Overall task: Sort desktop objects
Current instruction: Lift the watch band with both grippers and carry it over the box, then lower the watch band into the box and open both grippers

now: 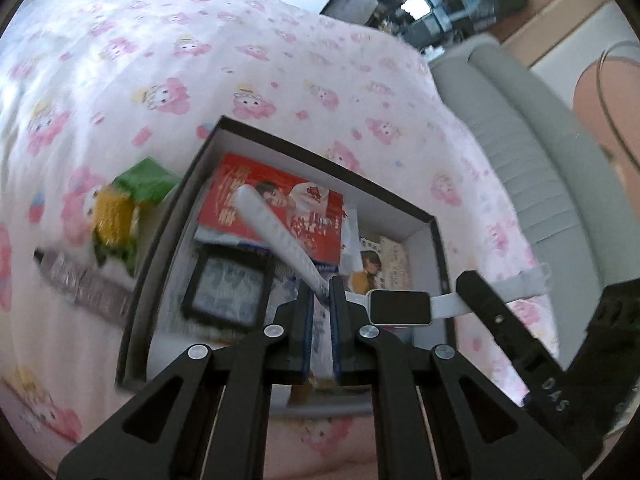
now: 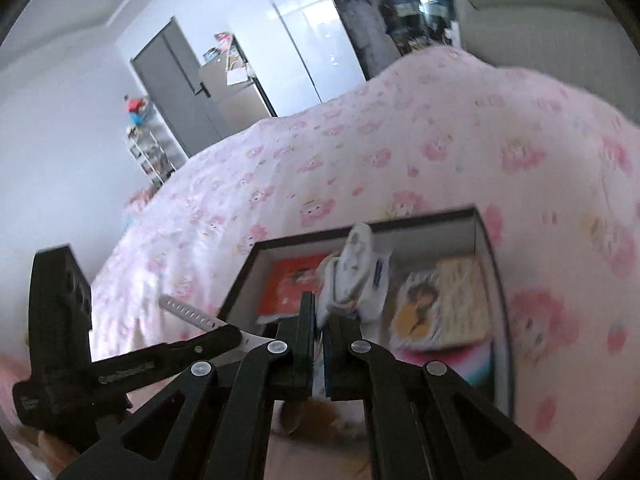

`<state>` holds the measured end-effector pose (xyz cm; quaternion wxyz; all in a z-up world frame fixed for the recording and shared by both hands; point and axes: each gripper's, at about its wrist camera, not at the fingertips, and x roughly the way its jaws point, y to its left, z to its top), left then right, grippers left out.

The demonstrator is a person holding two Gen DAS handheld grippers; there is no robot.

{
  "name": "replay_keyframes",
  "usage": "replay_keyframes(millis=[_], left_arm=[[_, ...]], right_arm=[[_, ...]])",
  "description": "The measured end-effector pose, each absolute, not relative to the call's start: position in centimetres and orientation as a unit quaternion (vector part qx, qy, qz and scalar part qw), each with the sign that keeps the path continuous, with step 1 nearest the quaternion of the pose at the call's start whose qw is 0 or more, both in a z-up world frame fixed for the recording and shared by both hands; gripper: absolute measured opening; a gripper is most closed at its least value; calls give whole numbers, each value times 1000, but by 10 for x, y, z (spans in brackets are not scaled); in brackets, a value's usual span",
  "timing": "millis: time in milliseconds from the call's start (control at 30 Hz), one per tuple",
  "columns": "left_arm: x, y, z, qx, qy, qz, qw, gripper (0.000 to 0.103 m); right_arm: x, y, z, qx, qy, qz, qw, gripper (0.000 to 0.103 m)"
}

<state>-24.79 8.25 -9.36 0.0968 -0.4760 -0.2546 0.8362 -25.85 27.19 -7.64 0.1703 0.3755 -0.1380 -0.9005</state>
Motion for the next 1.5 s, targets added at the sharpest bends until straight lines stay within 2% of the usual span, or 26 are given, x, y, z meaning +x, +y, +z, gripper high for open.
replay_keyframes(millis=[133, 267, 367, 433, 500, 700, 800, 867, 900, 1000, 1067, 1167, 1400, 1500], left_arm=[[-275, 93, -112, -491, -250, 829, 98, 6], [-293, 97, -144, -527, -241, 809, 95, 13], [-291, 93, -161, -555, -255, 787, 82, 15], [-286, 90, -160, -554, -254, 789, 75, 18], [-281, 86, -156, -553, -252, 791, 69, 18], [-259, 80, -126, -537, -227, 810, 57, 18], [-253, 87, -118, -528, -197, 823, 68, 21], [-248, 93, -112, -521, -177, 832, 76, 21], [-247, 95, -110, -520, -168, 834, 79, 21], [-252, 105, -116, -536, -151, 827, 80, 21], [-251, 106, -120, -538, -153, 825, 80, 21], [-248, 105, -128, -541, -157, 823, 81, 21], [-275, 131, -143, -582, -89, 805, 74, 21], [-284, 137, -147, -587, -87, 800, 83, 21]], right_arm=[[-281, 283, -92, 392, -164, -890, 163, 2], [-287, 300, -112, 427, -184, -874, 141, 5], [-288, 311, -121, 456, -197, -861, 113, 16], [-286, 319, -125, 469, -211, -853, 92, 39], [-281, 326, -124, 470, -220, -851, 78, 44], [-265, 343, -110, 436, -236, -866, 58, 45], [-247, 337, -85, 371, -156, -915, 15, 44], [-242, 322, -78, 356, -106, -928, 31, 40], [-245, 313, -83, 374, -99, -920, 60, 35], [-260, 293, -117, 474, -126, -859, 147, 34], [-266, 288, -143, 538, -144, -816, 156, 34], [-269, 291, -154, 561, -143, -804, 137, 34], [-280, 290, -170, 595, -107, -793, 78, 37], [-283, 285, -173, 595, -94, -794, 79, 43]])
